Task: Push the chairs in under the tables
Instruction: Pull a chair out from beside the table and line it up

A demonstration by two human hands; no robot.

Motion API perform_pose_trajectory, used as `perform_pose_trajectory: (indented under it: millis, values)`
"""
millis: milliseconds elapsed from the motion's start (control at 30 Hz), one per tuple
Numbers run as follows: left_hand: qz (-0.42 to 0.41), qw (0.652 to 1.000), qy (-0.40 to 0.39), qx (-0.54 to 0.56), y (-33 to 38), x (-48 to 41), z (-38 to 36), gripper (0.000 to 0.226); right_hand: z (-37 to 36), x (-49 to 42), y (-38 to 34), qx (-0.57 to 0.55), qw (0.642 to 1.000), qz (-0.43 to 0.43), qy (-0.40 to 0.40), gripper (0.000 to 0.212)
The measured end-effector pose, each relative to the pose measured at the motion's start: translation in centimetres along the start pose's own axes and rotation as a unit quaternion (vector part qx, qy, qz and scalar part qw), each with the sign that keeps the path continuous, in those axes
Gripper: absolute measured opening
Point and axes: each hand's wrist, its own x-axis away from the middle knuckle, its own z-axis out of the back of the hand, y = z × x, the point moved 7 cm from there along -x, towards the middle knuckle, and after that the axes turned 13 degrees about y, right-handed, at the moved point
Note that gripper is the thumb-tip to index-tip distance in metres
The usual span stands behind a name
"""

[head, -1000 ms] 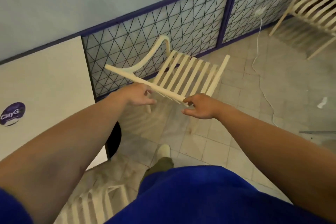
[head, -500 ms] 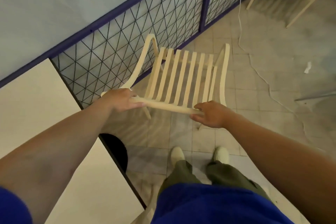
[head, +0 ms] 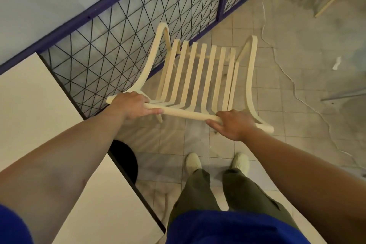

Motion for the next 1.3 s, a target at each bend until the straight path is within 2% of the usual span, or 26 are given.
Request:
perform_pose_trajectory:
  millis: [133, 433, 567, 700, 800, 1067, 1300]
  values:
    - [-0.021, 1.0, 0.012, -0.02, -0.1, -0.8, -0.7, 0.123, 0.0, -0.3, -0.1, 0.03, 0.999, -0.003, 0.033, 0.082]
    - [-0.028, 0.998, 0.054, -0.032, -0.3, -1.1, -1.4, 0.12, 0.1, 0.0, 0.3, 0.05, 0.995, -0.026, 0.083, 0.085]
    - [-0.022, 0.998, 0.056, -0.026, 0.4, -0.5, -1.4, 0.114, 0.0, 0.3, 0.9, 0.059, 0.993, -0.014, 0.097, 0.087]
    - [-0.016, 0.998, 0.066, -0.012, 2.3, 0.7, -1.5, 0.1, 0.2, 0.8, 2.4, 0.074, 0.992, 0.009, 0.104, 0.087]
    - [0.005, 0.998, 0.07, 0.006, 3.7, 1.7, -1.8, 0.093, 0.3, 0.7, 3.9, 0.08, 0.991, 0.031, 0.098, 0.088]
    - [0.078, 0.994, 0.067, 0.045, 8.8, 4.0, -3.2, 0.093, 1.5, -0.3, 8.3, 0.103, 0.983, 0.116, 0.095, 0.089]
    - [0.167, 0.981, 0.058, 0.077, 15.3, 5.5, -4.5, 0.103, 3.2, -2.1, 13.4, 0.117, 0.97, 0.202, 0.07, 0.086]
